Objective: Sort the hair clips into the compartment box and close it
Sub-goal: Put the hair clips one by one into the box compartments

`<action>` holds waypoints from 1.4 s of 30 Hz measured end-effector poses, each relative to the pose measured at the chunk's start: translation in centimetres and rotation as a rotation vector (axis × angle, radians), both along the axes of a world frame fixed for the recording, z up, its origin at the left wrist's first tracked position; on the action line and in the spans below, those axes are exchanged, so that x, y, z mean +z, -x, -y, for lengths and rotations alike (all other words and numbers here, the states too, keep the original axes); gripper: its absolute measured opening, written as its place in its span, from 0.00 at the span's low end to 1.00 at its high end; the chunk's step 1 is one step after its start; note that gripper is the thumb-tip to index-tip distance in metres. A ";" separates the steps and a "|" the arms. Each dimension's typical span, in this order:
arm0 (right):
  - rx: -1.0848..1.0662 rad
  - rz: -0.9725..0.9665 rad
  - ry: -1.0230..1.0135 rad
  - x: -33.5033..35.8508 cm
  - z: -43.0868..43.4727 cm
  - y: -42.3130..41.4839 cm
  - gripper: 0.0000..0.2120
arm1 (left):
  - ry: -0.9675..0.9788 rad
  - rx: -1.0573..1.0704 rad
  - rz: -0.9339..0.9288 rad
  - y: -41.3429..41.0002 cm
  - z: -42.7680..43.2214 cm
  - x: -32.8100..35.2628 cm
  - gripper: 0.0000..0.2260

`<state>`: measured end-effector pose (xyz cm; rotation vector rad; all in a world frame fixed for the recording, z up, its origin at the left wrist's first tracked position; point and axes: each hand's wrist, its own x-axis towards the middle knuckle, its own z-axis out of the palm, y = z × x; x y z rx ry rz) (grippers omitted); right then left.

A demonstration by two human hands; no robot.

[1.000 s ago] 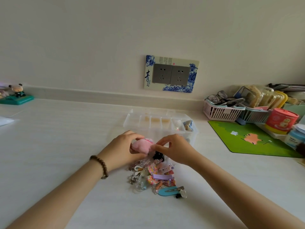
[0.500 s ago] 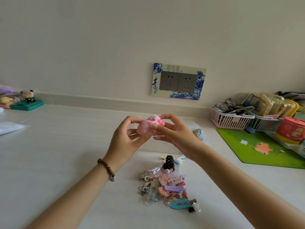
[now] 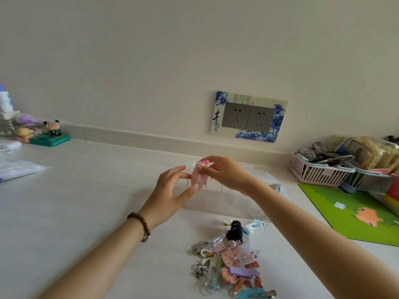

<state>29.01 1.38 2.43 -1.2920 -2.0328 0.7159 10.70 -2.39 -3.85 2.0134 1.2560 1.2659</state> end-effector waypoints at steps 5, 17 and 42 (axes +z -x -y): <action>0.028 0.194 -0.122 -0.9 -0.7 -0.1 0.16 | 0.010 -0.007 -0.044 0.2 -0.1 -0.6 0.21; 0.038 -0.046 -0.150 1.2 4.7 -3.5 0.07 | -0.189 -0.045 -0.140 -0.9 1.4 0.3 0.21; -0.208 -0.029 -0.211 0.3 5.9 -12.8 0.07 | -0.143 -0.076 -0.206 -3.1 2.9 -0.3 0.20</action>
